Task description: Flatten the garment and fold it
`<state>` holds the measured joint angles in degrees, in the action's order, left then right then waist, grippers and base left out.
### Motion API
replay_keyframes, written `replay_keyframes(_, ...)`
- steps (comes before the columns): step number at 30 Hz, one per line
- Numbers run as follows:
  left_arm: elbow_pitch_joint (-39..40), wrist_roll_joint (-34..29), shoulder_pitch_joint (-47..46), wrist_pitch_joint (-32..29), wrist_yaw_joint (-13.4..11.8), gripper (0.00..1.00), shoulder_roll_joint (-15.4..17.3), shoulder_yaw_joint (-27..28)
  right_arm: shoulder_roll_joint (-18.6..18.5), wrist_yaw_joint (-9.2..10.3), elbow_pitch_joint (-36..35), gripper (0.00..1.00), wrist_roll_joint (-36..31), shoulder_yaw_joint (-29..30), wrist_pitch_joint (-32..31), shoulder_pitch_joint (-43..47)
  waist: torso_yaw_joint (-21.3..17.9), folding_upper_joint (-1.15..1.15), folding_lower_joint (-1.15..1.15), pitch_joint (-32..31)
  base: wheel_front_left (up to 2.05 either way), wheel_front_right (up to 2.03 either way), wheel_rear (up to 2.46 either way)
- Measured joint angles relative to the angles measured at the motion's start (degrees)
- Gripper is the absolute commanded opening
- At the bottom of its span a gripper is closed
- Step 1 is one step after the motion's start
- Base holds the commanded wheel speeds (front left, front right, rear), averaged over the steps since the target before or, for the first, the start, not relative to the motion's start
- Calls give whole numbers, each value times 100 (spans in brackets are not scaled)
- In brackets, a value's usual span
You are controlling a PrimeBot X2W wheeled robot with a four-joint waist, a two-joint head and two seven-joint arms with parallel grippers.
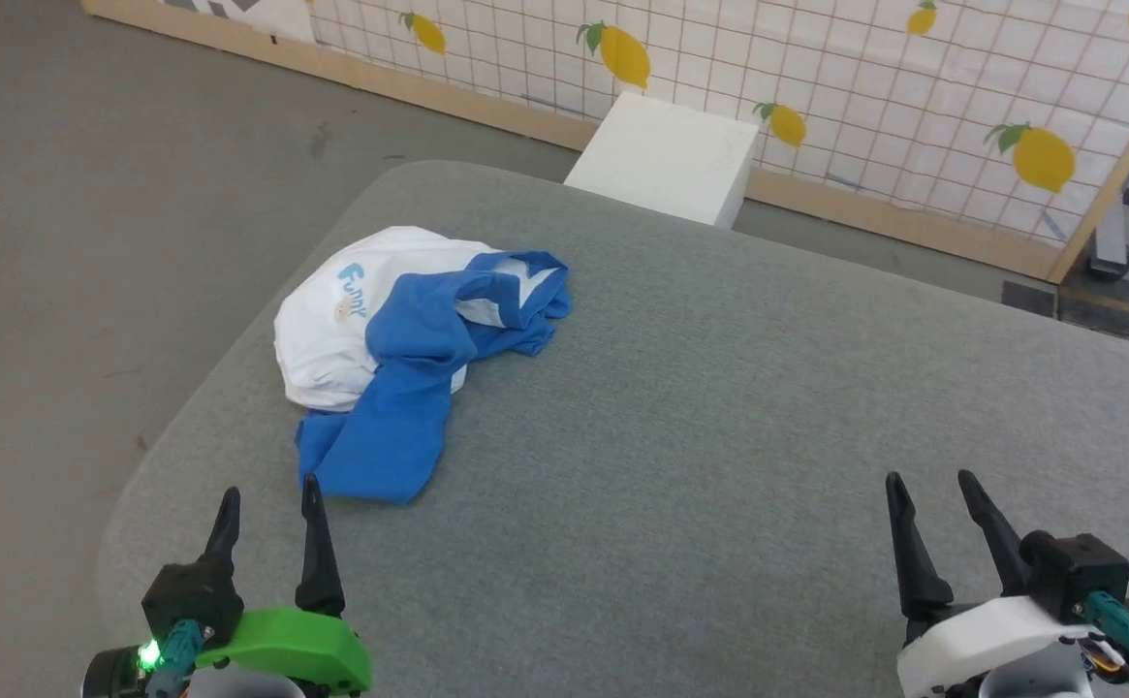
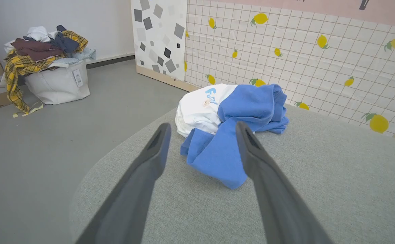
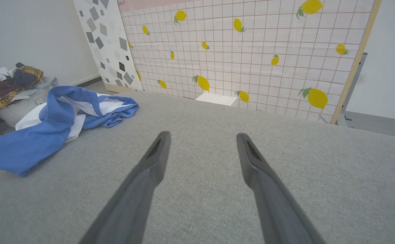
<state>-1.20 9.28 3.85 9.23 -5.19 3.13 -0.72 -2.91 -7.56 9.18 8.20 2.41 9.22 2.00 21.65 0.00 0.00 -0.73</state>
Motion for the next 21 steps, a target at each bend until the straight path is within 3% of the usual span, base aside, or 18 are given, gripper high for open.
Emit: replay_keyframes(21, -225, 40, 140, 256, -75, 100, 2, -41, 0, 0, 208, 100, 196, 27, 219, 122, 486, 0, 0, -43, 0, 0, 0)
